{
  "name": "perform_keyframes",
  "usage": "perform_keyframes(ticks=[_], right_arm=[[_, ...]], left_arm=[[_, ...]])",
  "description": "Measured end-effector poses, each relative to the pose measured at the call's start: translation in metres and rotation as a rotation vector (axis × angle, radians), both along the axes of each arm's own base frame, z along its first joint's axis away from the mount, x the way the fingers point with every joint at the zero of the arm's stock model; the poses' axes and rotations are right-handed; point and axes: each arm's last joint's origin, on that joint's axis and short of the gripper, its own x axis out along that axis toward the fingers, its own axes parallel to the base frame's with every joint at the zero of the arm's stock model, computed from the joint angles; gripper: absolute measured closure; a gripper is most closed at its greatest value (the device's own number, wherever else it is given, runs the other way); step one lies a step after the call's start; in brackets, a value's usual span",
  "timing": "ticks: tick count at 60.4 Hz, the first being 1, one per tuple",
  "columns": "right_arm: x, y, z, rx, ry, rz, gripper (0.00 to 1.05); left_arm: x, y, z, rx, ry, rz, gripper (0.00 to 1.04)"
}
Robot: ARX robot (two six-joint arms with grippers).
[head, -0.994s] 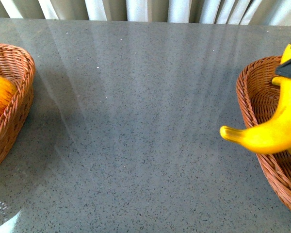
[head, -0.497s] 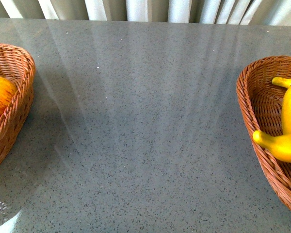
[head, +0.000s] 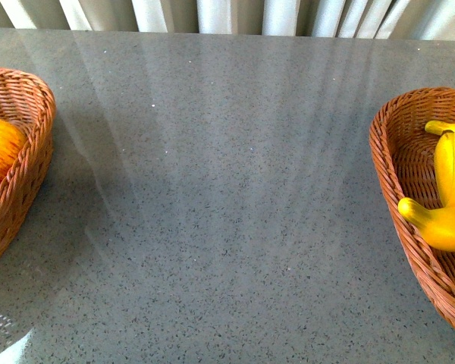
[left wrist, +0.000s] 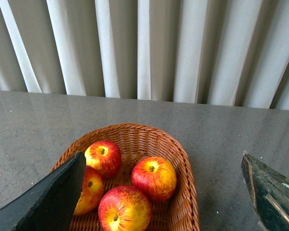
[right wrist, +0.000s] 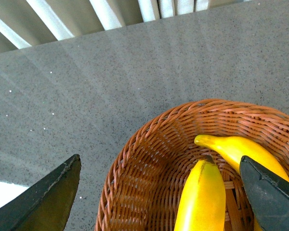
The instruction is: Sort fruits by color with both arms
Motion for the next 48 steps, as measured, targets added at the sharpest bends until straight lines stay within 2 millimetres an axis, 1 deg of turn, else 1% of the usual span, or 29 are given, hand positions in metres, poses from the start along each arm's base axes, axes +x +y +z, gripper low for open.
perform_keyframes(ticks=[7, 9, 12, 13, 17, 20, 24, 26, 33, 34, 36, 42, 48], right_arm=[[-0.001, 0.000, -0.001, 0.000, 0.005, 0.000, 0.09], [-0.001, -0.001, -0.005, -0.025, -0.034, -0.023, 0.12], [-0.005, -0.003, -0.008, -0.099, -0.178, -0.063, 0.20], [-0.007, -0.003, -0.009, -0.112, -0.201, -0.070, 0.22], [-0.022, -0.005, -0.014, -0.159, -0.328, -0.083, 0.34], [-0.030, -0.005, -0.012, -0.171, -0.383, -0.084, 0.41], [-0.042, -0.005, -0.010, -0.187, -0.439, -0.085, 0.54], [-0.047, -0.005, -0.011, -0.191, -0.455, -0.086, 0.59], [-0.065, -0.005, -0.021, -0.201, -0.415, -0.081, 0.78], [-0.066, -0.005, -0.021, -0.202, -0.414, -0.080, 0.80], [-0.071, -0.005, -0.022, -0.206, -0.411, -0.078, 0.87], [-0.082, -0.005, -0.019, -0.208, -0.425, -0.081, 1.03], [-0.092, -0.005, -0.019, -0.211, -0.424, -0.080, 1.03]], left_arm=[[0.000, 0.000, 0.000, 0.000, 0.000, 0.000, 0.09], [0.000, 0.000, 0.000, 0.000, 0.000, 0.000, 0.09], [0.000, 0.000, 0.000, 0.000, 0.000, 0.000, 0.09], [0.000, 0.000, 0.000, 0.000, 0.000, 0.000, 0.09], [0.000, 0.000, 0.000, 0.000, 0.000, 0.000, 0.09], [0.000, 0.000, 0.000, 0.000, 0.000, 0.000, 0.09], [0.000, 0.000, 0.000, 0.000, 0.000, 0.000, 0.09], [0.000, 0.000, 0.000, 0.000, 0.000, 0.000, 0.09], [0.000, 0.000, 0.000, 0.000, 0.000, 0.000, 0.09], [0.000, 0.000, 0.000, 0.000, 0.000, 0.000, 0.09], [0.000, 0.000, 0.000, 0.000, 0.000, 0.000, 0.09], [0.000, 0.000, 0.000, 0.000, 0.000, 0.000, 0.09], [0.000, 0.000, 0.000, 0.000, 0.000, 0.000, 0.09]])
